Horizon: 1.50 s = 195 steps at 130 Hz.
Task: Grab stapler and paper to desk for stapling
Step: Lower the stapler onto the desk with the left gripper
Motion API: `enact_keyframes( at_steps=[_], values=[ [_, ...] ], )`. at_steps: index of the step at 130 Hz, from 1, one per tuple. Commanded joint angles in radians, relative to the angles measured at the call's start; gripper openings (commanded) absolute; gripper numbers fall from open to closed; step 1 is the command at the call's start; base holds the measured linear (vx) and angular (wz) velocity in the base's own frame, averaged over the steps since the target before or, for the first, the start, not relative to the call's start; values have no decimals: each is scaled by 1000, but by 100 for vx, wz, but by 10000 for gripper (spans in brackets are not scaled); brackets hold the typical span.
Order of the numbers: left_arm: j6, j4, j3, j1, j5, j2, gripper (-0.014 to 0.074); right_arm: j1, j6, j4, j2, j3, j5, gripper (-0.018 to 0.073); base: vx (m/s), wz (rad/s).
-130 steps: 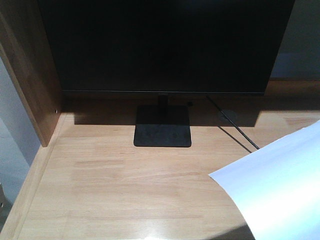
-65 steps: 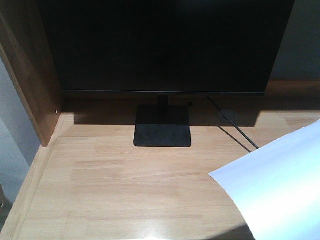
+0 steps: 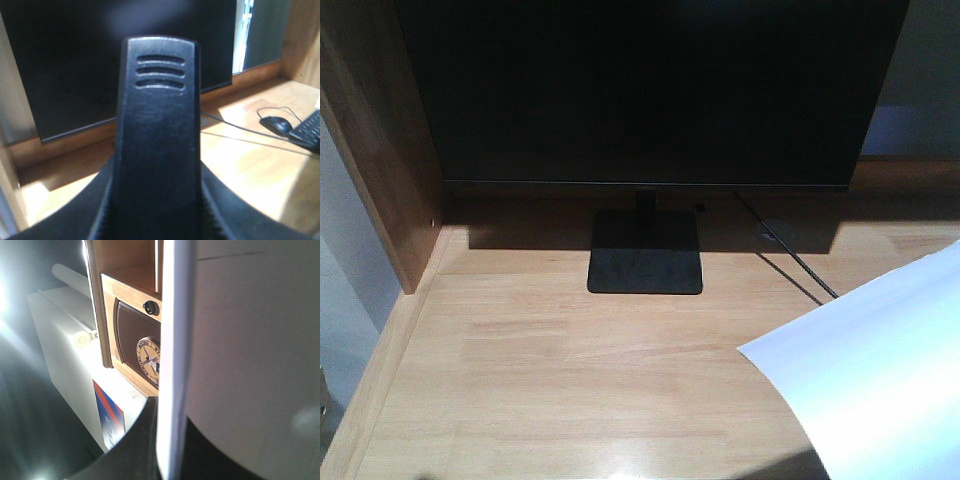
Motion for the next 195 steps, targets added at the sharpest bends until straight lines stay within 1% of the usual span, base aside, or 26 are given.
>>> enact_keyframes(
  at_steps=[1, 11, 12, 17, 24, 25, 26, 31, 52, 54, 55, 56, 57, 58, 66, 68, 71, 79, 100, 112, 121, 136, 149, 168, 189, 195],
  values=[
    [28, -54, -29, -3, -185, 115, -6, -8, -9, -1, 9, -27, -43, -7, 0, 0],
    [115, -135, -29, -3, -231, 209, -6, -8, -9, -1, 9, -27, -43, -7, 0, 0],
    [150, -153, -29, -3, -239, 227, -6, -8, -9, -1, 9, -27, -43, -7, 0, 0],
    [202, -189, -29, -3, -256, 262, -6, -8, -9, -1, 9, -27, -43, -7, 0, 0],
    [325, -282, -29, -3, -284, 342, -6, -8, -9, -1, 9, -27, -43, -7, 0, 0],
    [325, -282, -29, -3, -284, 342, -6, -8, -9, -1, 9, -27, -43, -7, 0, 0],
    [376, -305, -29, -3, -288, 360, -6, -8, -9, -1, 9, -27, -43, -7, 0, 0],
    [449, -355, -29, -3, -295, 394, -6, -8, -9, -1, 9, -27, -43, -7, 0, 0],
    [953, -717, -29, -3, -270, 578, -6, -8, -9, -1, 9, -27, -43, -7, 0, 0],
    [1020, -744, -29, -3, -264, 592, -6, -8, -9, -1, 9, -27, -43, -7, 0, 0],
    [1020, -744, -29, -3, -262, 599, -6, -8, -9, -1, 9, -27, -43, -7, 0, 0],
    [1063, -770, -31, -3, -259, 605, -6, -8, -9, -1, 9, -27, -43, -7, 0, 0],
    [1063, -783, -30, -2, -257, 612, -6, -8, -9, -1, 9, -27, -43, -7, 0, 0],
    [1105, -795, -30, -2, -254, 618, -6, -8, -9, -1, 9, -27, -43, -7, 0, 0],
    [1260, -883, -35, 6, -222, 676, -6, -8, -9, -1, 9, -27, -43, -7, 0, -1],
    [1312, -899, -39, 9, -214, 689, -6, -8, -9, -1, 9, -27, -43, -7, 0, 0],
    [1345, -921, -42, 14, -200, 707, -6, -8, -9, -1, 9, -27, -43, -7, 0, 0],
    [1496, -979, -59, 41, -150, 765, -6, -8, -9, -1, 9, -27, -43, -7, 0, 0],
    [1789, -1078, -121, 139, 59, 921, -6, -8, -9, -1, 9, -27, -43, -7, 0, 0],
    [1880, -1093, -166, 192, 196, 1012, -6, -8, -9, -1, 9, -27, -43, -7, 0, 0],
    [1907, -1093, -212, 225, 285, 1082, -6, -8, -9, -1, 9, -27, -43, -7, 0, 0],
    [1909, -1094, -288, 263, 402, 1198, -6, -8, -9, -1, 9, -27, -46, -7, 0, 0],
    [1909, -1093, -353, 274, 486, 1286, -6, -8, -9, -1, 9, -27, -46, -7, 0, 0],
    [1931, -1119, -420, 278, 537, 1398, -6, -8, -9, -1, 9, -27, -46, -7, 0, 0],
    [2010, -1141, -449, 276, 526, 1487, -6, -8, -9, -1, 9, -27, -45, -7, 0, 0],
    [2013, -1140, -449, 276, 513, 1502, -6, -8, -9, -1, 9, -27, -45, -7, 0, 0]
  ],
)
